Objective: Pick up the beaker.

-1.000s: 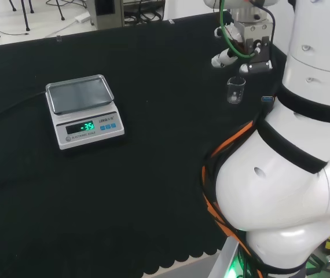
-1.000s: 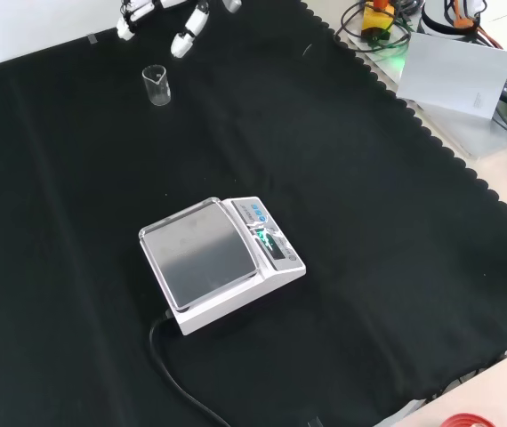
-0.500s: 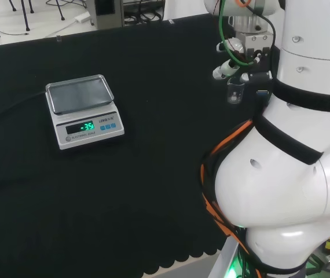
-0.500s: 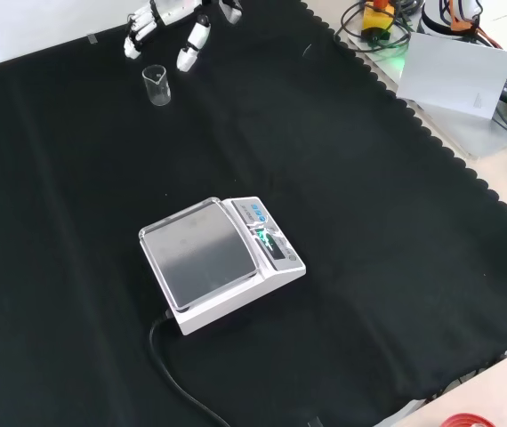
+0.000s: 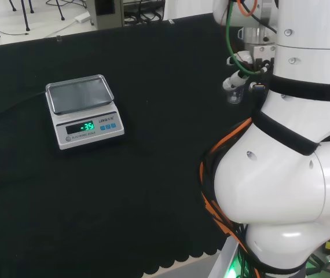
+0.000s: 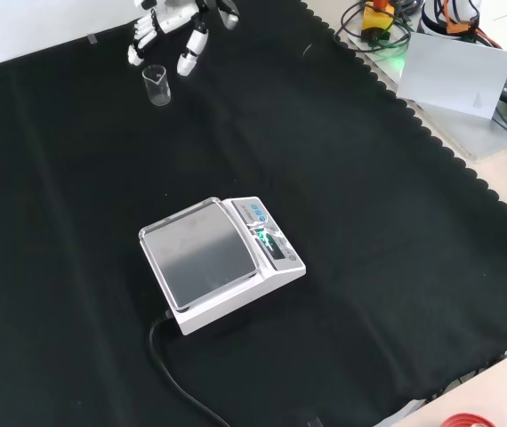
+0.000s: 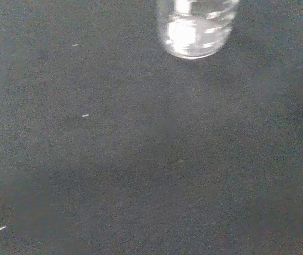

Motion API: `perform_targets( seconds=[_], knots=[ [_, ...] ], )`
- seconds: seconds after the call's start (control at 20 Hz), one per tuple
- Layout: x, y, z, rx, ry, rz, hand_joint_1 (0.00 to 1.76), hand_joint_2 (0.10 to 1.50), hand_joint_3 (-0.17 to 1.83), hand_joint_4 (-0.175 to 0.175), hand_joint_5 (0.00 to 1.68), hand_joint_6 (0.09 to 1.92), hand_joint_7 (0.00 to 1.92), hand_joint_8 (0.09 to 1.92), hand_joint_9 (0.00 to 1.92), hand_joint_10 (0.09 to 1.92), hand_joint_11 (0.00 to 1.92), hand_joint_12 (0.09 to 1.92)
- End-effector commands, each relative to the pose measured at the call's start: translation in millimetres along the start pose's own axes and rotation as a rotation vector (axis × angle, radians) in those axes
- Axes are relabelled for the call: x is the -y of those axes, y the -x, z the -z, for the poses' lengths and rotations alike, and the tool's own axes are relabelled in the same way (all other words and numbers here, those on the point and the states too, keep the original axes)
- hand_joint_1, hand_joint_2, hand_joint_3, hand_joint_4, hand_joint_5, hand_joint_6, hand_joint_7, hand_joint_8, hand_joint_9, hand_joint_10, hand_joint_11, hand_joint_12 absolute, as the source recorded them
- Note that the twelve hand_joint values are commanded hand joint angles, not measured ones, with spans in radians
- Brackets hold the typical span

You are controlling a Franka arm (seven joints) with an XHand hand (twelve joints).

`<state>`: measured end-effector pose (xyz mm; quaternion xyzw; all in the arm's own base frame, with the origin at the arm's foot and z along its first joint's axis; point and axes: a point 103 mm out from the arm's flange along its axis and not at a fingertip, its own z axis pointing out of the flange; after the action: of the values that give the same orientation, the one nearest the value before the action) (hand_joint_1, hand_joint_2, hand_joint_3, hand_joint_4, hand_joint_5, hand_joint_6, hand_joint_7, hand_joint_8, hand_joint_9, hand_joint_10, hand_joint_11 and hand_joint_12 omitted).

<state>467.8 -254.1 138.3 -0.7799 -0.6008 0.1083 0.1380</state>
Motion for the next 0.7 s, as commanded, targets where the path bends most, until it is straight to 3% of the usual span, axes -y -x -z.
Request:
perform_targets(
  seconds=[0.05,0.25,0.4,0.6,0.7],
  knots=[
    [14.6,21.0,12.9,-0.03,0.079,-0.029,0.78,1.05,-0.17,-0.029,0.26,0.1,0.0,0.64,0.08,0.88,0.0,1.42],
    [52.0,-3.7,31.3,-0.043,0.108,-0.027,0.78,1.06,-0.17,-0.031,0.26,0.1,0.0,0.64,0.09,0.88,0.0,1.42],
    [48.0,-3.0,28.6,-0.076,0.091,-0.01,0.78,1.06,-0.17,-0.032,0.27,0.1,0.0,0.66,0.09,0.88,0.0,1.44],
    [34.5,-8.8,16.8,-0.057,0.055,0.014,0.79,1.05,-0.17,-0.029,0.27,0.1,0.0,0.67,0.09,0.88,0.0,1.45],
    [31.6,-10.2,10.5,-0.07,0.016,0.015,0.79,1.02,-0.17,-0.012,0.22,0.09,0.0,0.55,0.04,0.86,0.0,1.42]
  ],
)
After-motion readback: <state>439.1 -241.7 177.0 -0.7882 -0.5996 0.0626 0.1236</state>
